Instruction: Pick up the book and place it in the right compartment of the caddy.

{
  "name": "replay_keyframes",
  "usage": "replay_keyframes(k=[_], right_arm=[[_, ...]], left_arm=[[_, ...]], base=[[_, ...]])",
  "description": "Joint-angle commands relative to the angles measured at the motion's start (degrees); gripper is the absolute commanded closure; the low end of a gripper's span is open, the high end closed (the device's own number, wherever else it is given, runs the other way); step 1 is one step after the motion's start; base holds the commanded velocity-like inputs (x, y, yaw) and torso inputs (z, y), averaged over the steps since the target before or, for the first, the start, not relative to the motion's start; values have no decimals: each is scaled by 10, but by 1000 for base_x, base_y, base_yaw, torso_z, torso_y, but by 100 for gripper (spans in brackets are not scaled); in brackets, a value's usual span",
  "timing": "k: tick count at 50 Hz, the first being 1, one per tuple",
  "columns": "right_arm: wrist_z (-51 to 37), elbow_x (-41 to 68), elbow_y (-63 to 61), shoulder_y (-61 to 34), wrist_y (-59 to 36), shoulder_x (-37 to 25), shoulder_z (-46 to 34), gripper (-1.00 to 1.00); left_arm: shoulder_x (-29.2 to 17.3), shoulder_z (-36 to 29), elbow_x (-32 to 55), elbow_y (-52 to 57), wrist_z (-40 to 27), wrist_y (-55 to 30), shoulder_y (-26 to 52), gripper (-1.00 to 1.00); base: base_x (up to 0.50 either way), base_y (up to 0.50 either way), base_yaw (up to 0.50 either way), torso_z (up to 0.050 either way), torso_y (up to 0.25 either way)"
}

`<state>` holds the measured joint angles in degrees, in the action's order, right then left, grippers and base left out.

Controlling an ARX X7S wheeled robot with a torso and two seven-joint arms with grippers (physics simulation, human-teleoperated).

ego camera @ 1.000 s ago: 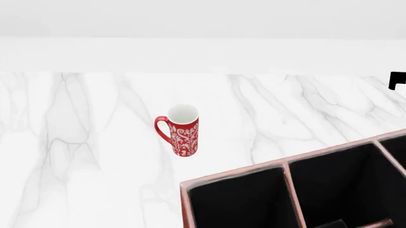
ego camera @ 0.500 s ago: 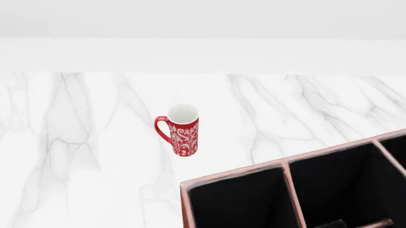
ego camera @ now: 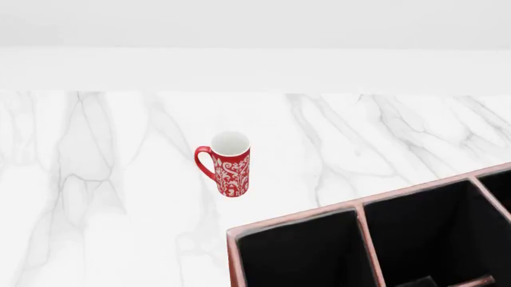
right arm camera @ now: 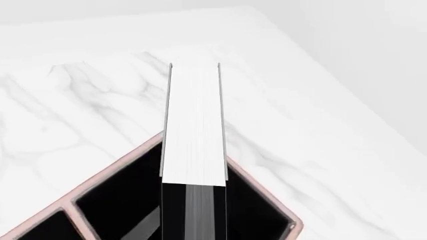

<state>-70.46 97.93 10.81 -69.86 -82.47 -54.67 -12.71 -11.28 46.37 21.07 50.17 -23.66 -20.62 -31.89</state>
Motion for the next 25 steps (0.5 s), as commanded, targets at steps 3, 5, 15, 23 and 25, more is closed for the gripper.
replay_keyframes(k=[3, 5, 15, 23, 25], right_arm=[[22, -38, 2, 3, 18, -9, -4, 100], [27, -41, 1, 1, 19, -9, -6, 100], [58, -62, 0, 5, 34, -1, -18, 100], [98, -94, 4, 29, 60, 9, -31, 100], [102, -97, 5, 31, 63, 10, -33, 100]], left_arm=[[-2, -4, -1, 0, -2, -2, 1, -100], [-3, -4, 0, 1, -2, -2, 1, -100], [-5, -10, -2, 2, -4, -4, 4, -100], [-3, -10, -3, 0, -3, -2, 1, -100], [-3, -9, -2, 1, -4, -2, 1, -100]], base=[[0, 0, 0, 0, 0], [0, 0, 1, 0, 5], [0, 0, 0, 1, 1], [0, 0, 0, 0, 1], [0, 0, 0, 0, 0]])
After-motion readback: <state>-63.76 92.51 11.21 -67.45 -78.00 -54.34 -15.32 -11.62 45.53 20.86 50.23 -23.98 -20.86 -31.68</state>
